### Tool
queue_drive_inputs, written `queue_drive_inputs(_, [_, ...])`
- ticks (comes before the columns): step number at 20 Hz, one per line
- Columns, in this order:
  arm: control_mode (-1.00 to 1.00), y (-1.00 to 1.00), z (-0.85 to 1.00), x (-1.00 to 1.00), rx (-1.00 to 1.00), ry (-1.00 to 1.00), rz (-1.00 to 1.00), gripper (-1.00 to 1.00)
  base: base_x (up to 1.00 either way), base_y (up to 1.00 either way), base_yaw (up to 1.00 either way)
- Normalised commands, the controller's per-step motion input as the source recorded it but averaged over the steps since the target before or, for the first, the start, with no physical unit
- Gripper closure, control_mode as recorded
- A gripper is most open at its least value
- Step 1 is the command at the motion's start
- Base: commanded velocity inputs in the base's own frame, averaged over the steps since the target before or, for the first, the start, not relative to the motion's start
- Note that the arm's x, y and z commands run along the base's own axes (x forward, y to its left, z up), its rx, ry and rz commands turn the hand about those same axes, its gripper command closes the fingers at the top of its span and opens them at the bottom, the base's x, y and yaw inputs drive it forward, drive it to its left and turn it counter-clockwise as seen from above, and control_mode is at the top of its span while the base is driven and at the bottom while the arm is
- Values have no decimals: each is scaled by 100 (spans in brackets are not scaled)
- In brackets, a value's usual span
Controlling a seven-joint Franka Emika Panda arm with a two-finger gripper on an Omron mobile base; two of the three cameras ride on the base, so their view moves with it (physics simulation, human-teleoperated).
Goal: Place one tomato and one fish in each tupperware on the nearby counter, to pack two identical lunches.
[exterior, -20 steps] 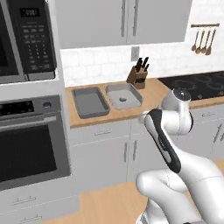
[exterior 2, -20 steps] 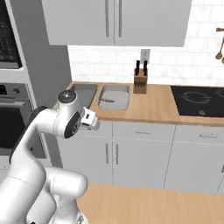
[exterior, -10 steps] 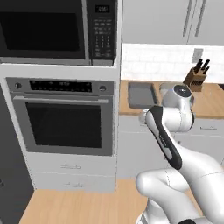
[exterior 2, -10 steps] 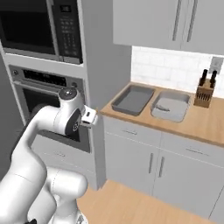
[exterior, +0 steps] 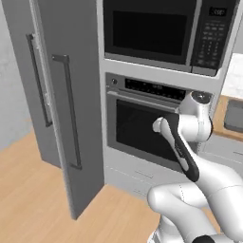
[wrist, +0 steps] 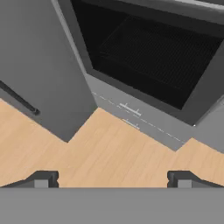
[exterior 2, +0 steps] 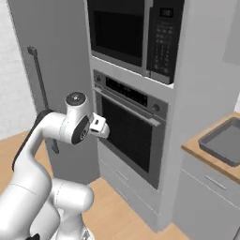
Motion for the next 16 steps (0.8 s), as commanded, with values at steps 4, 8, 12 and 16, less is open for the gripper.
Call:
queue_drive_inputs(4, [100, 0, 0, 0, 0, 0, 0, -100, -100, 74, 59])
queue_drive_inputs(8, [100, 0, 0, 0, 0, 0, 0, -100, -100, 74, 59])
queue_drive_inputs(12, [100, 0, 0, 0, 0, 0, 0, -100, -85, 69, 66])
queue_drive_inputs(16, [100, 0, 0, 0, 0, 0, 0, -100, -73, 86, 64])
